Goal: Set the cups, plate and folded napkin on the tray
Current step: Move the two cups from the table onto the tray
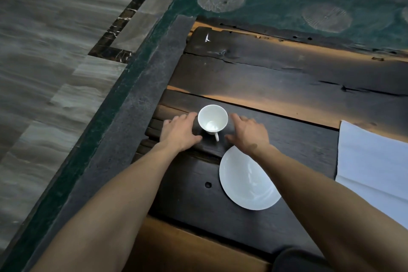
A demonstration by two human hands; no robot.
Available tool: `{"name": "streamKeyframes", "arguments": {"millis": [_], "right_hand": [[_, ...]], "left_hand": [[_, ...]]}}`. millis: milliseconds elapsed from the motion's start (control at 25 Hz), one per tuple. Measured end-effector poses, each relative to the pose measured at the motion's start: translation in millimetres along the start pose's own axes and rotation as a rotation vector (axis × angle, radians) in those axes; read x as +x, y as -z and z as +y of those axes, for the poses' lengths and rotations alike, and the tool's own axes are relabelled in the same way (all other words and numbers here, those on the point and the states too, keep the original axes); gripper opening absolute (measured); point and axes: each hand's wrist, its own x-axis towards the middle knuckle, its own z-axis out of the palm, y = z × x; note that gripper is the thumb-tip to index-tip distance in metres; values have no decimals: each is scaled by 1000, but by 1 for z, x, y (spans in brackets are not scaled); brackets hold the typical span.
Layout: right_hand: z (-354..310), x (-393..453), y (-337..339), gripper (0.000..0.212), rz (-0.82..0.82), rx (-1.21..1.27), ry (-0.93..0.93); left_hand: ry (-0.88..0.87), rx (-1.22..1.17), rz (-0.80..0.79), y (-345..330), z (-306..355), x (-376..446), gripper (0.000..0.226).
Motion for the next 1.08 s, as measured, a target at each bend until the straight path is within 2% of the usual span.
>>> {"name": "streamKeyframes", "arguments": {"millis": [160, 400, 600, 800, 1080], "right_hand": [[-1, 16, -6, 55, 30, 48, 1], [-10, 21, -13, 50, 89, 188, -36], [-11, 4, -4, 53, 115, 209, -64], [-10, -36, 25, 51, 129, 222, -95], [11, -138, 65, 53, 164, 195, -136]], "left_hand": [[-57, -71, 40, -4, 2, 15, 74], [-35, -202, 89, -7, 10, 17, 64], [-15, -324, 89, 3, 20, 1, 60], [-24, -375, 108, 26, 44, -35, 58], [-89, -395, 90, 46, 101, -116, 55]]}}
